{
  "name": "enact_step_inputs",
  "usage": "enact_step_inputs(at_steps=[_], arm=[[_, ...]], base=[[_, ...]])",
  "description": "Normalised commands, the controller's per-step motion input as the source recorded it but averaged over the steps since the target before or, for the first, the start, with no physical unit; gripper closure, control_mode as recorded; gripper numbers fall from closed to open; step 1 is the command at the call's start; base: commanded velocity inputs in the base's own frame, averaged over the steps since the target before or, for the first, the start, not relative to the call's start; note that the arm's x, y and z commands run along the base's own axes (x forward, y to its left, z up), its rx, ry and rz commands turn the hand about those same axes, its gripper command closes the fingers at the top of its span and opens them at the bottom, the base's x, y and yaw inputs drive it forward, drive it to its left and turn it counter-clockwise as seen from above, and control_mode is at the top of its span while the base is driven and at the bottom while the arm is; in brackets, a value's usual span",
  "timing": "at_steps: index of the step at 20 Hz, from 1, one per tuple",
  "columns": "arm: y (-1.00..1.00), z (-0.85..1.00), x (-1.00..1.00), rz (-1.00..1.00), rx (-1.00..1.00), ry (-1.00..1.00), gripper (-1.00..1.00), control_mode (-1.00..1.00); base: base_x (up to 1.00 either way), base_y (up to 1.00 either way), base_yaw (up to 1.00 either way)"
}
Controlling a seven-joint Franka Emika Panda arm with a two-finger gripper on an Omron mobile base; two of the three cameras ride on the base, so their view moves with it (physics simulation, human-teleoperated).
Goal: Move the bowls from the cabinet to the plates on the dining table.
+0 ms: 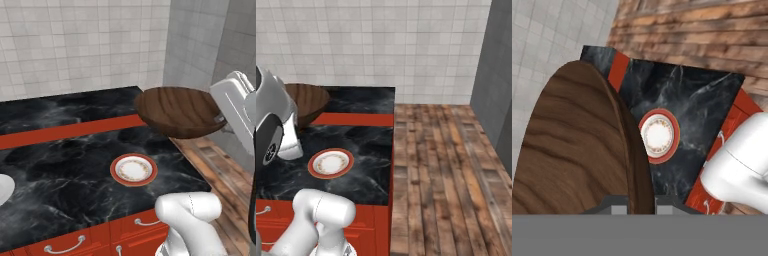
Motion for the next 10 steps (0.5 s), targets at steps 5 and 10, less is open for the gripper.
enact_step_inputs(at_steps=[5,10], arm=[[0.07,-0.43,0.00,0.00,0.00,0.00,1.00,-1.00],[0.00,-0.36,0.08,0.00,0.00,0.02,1.00,-1.00]], base=[[0.00,0.00,0.00],[0.00,0.00,0.00]])
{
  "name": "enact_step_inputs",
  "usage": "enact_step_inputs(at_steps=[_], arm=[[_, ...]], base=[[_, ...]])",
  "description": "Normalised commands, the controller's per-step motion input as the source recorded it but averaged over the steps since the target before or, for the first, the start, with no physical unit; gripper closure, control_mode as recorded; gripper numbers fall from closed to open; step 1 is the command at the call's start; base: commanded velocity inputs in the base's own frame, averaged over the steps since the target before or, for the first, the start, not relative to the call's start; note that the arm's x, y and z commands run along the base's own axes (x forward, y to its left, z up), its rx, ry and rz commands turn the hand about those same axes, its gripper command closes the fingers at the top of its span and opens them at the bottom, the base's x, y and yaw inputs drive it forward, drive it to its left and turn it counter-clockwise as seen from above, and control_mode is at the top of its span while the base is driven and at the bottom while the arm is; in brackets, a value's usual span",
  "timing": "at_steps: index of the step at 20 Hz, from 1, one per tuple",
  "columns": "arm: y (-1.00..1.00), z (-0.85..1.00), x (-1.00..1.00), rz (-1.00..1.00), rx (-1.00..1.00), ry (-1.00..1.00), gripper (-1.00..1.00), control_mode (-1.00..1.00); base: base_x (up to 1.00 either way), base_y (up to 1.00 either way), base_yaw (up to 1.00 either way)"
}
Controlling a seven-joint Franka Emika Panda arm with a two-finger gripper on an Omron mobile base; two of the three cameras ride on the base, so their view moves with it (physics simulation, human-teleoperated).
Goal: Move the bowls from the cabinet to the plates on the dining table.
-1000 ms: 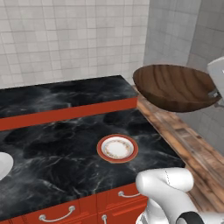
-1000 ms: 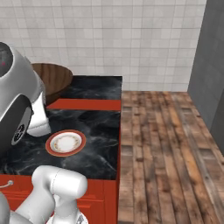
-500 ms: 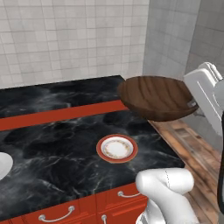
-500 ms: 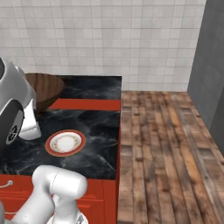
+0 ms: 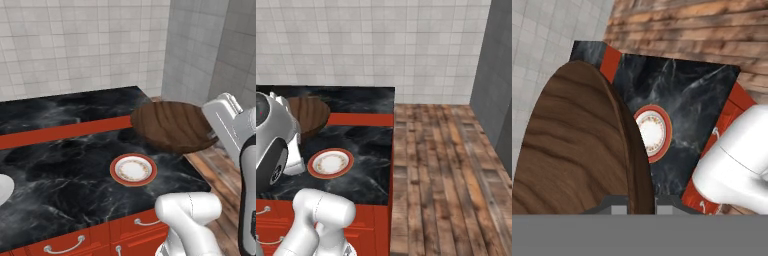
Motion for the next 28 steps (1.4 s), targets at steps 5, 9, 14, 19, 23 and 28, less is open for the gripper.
enact_step_inputs(at_steps=[5,9,14,19,23,28], arm=[[0.00,-0.15,0.44,0.03,0.00,0.16,1.00,-1.00],[0.00,-0.08,0.43,0.03,0.00,0.17,1.00,-1.00],[0.00,-0.32,0.38,0.01,0.00,0.06,1.00,-1.00],[0.10,-0.56,0.36,0.00,0.00,0.00,1.00,-1.00],[0.19,-0.51,0.29,0.00,0.00,0.00,1.00,-1.00],[0.22,-0.45,0.19,0.00,0.00,0.00,1.00,-1.00]], base=[[0.00,0.00,0.00],[0.00,0.00,0.00],[0.00,0.00,0.00],[0.00,0.00,0.00],[0.00,0.00,0.00],[0.00,0.00,0.00]])
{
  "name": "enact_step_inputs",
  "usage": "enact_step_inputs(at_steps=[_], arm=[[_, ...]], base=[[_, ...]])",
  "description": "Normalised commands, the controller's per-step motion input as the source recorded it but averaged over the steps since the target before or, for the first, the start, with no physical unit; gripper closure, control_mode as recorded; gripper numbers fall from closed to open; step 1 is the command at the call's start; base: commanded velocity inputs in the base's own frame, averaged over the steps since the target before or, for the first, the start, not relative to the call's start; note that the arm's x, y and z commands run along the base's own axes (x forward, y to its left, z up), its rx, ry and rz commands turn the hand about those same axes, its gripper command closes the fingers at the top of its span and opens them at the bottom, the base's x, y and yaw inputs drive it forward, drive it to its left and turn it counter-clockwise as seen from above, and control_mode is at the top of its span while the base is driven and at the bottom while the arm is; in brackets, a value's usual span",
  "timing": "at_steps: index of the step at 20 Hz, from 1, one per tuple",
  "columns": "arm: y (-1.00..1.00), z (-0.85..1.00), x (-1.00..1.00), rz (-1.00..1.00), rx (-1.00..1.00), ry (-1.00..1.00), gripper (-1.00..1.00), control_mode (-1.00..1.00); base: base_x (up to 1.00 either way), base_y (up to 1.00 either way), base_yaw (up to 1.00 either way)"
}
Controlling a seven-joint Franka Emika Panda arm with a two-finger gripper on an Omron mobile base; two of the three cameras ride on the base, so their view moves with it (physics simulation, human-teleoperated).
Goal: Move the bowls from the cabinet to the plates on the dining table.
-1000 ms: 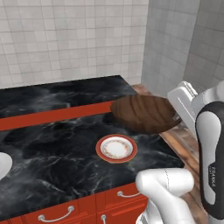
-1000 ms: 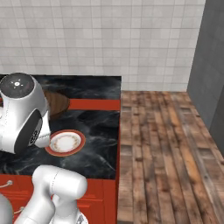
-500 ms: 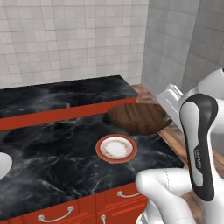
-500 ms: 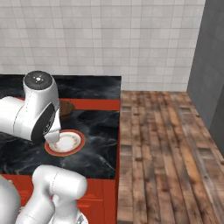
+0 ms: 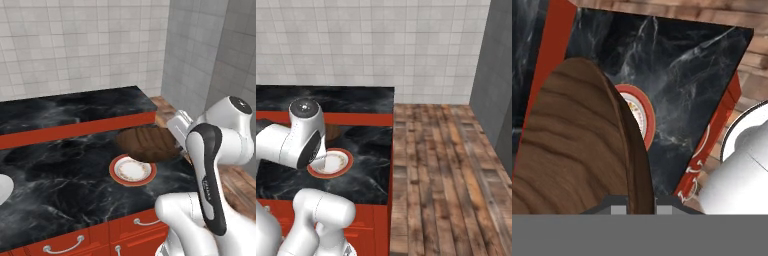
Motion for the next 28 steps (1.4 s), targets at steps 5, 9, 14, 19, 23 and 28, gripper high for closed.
enact_step_inputs(at_steps=[5,9,14,19,23,28], arm=[[0.14,-0.44,0.17,0.00,0.00,0.00,1.00,-1.00],[0.07,-0.41,0.28,0.00,0.00,0.00,1.00,-1.00],[0.07,-0.31,0.31,0.00,0.00,0.00,1.00,-1.00],[0.08,-0.28,0.44,0.00,0.00,0.00,1.00,-1.00],[0.02,-0.28,0.48,0.00,0.00,0.00,1.00,-1.00],[0.00,-0.28,0.39,0.00,0.00,0.02,1.00,-1.00]], base=[[0.00,0.00,0.00],[0.00,0.00,0.00],[0.00,0.00,0.00],[0.00,0.00,0.00],[0.00,0.00,0.00],[0.00,0.00,0.00]])
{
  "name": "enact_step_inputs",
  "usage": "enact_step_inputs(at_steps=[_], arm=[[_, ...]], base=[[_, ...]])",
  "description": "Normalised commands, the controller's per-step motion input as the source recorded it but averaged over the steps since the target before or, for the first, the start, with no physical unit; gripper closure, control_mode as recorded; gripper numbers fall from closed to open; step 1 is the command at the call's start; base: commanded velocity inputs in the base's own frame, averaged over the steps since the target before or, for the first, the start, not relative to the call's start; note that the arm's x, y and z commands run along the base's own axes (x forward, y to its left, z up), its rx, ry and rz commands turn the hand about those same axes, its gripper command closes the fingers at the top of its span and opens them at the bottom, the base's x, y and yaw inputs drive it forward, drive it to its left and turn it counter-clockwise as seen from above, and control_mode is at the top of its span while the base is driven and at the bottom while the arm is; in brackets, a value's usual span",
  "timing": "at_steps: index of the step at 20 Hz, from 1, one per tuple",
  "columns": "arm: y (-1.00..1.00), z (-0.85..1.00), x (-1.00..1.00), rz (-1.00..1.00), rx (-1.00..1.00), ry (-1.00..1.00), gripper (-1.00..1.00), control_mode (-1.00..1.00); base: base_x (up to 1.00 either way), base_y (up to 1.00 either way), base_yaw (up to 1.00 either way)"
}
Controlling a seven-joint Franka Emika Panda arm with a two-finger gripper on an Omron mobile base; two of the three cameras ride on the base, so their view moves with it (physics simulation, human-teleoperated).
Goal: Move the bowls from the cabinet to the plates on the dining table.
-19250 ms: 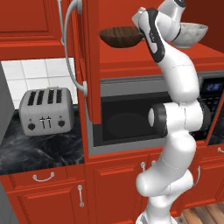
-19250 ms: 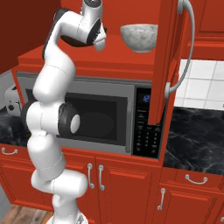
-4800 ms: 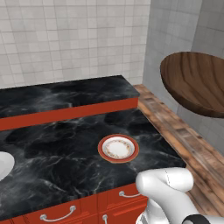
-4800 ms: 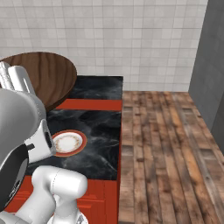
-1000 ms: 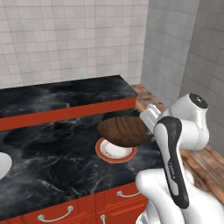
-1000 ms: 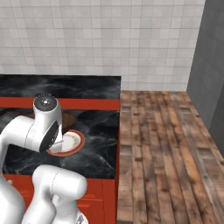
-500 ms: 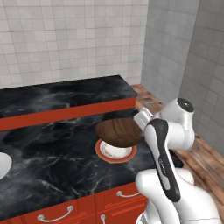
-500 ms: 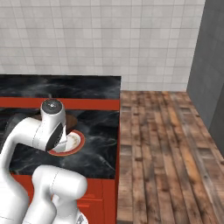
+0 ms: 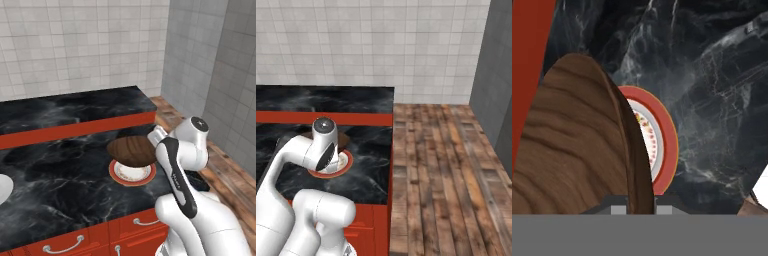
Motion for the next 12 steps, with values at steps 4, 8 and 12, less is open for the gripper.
enact_step_inputs(at_steps=[4,8,12], arm=[[0.08,-0.35,0.30,0.00,0.00,0.01,1.00,-1.00],[0.16,-0.30,0.24,0.00,0.00,0.01,1.00,-1.00],[0.15,-0.32,0.22,0.00,0.00,0.00,1.00,-1.00]], base=[[0.00,0.00,0.00],[0.00,0.00,0.00],[0.00,0.00,0.00]])
